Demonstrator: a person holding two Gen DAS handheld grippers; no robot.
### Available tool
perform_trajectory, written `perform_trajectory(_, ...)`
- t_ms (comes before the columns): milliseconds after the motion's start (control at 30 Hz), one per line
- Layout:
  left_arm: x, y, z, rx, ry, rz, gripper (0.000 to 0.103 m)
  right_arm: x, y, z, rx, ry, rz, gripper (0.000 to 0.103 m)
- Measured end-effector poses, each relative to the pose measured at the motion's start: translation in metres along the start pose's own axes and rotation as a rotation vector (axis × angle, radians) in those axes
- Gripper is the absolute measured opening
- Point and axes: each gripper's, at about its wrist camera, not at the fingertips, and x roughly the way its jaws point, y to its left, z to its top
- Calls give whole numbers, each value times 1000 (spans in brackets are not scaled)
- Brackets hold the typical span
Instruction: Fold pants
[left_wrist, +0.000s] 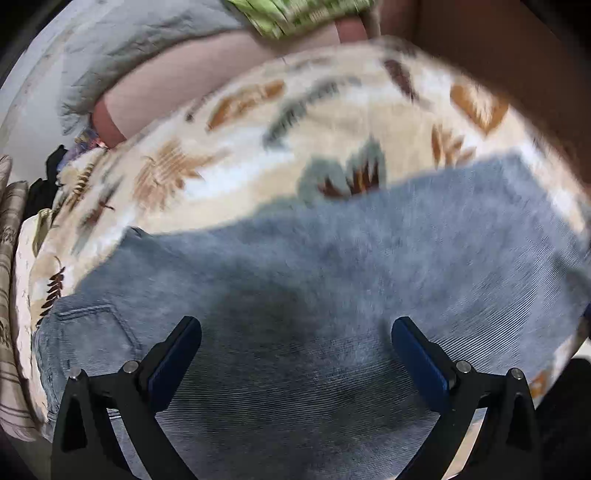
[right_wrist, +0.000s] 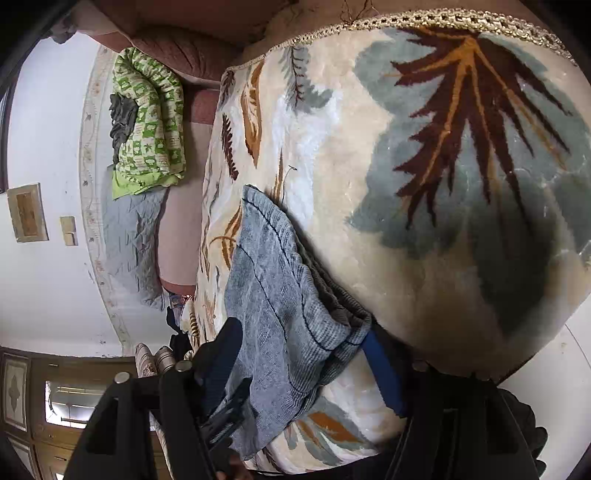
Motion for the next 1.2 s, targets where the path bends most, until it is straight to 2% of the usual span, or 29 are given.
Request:
perform_trajectory(67,-1,-3,-1,-18,-6,-40,103,2,2,0,-18,0,-12,74)
perform_trajectory(100,7,-9,-2,8,24,-42,103,3,4,0,-33,4,-25,74)
perform_trajectory(133,26,-22,-7,72,103,-20,103,3,6,0,-53,8,-38,74)
perform_trajectory(167,35,-28,-11,96,83,-5,103,4,8,0,-64,11,-51,70)
perform_trajectory(200,33,-28,-12,94,61,-1,103,4,10,0,-83,11,-95,64)
perform_trajectory(267,33,-31,-11,103,72,6,103,4,15,3,-119,9,-146,26)
perform_trajectory(367,35,-34,-12,130,73,5,103,1,45,0,-220,-14,-176,25)
perform_trajectory(467,37,-31,-10,117,71,-13,103,-1,116,-19,-415,-58,-159,25)
perform_trajectory(533,35,-9,-6,36,95,-125,102,5,169,-46,-580,-67,-135,25)
perform_trajectory(600,24,29,-9,-103,86,-196,96,20,213,-86,-744,-45,-95,25)
perform_trajectory(667,5,79,-20,-251,39,-212,96,37,242,-135,-903,6,-74,25)
perform_trajectory(733,-12,135,-40,-407,-1,-169,96,67,251,-182,-1018,92,-59,25)
perform_trajectory(800,-22,187,-65,-517,-4,-102,96,106,239,-213,-1046,208,-81,26)
perform_trajectory(833,-28,201,-77,-551,-1,-69,96,138,220,-227,-1045,290,-126,30)
perform_trajectory(867,-31,217,-90,-587,9,-22,96,163,205,-235,-1036,359,-161,44)
perform_trajectory(900,-30,226,-95,-601,16,-7,96,188,184,-241,-1015,437,-219,58)
perform_trajectory(933,-33,231,-101,-609,25,-2,96,193,170,-246,-1014,419,-208,68)
perform_trajectory(967,-35,231,-102,-603,26,-7,96,182,171,-247,-1026,364,-147,71)
perform_trajectory(1000,-39,226,-99,-583,14,-14,96,174,171,-244,-997,375,-116,75)
perform_trajectory(1033,-45,218,-94,-556,-6,-24,96,163,169,-233,-915,394,-75,77)
perform_trajectory(1067,-51,208,-88,-528,-30,-43,95,153,168,-222,-859,378,-47,77)
perform_trajectory(1133,-64,183,-72,-454,-88,-88,96,125,159,-197,-732,308,21,80)
perform_trajectory(1200,-75,147,-62,-336,-136,-115,96,111,144,-172,-624,271,72,82)
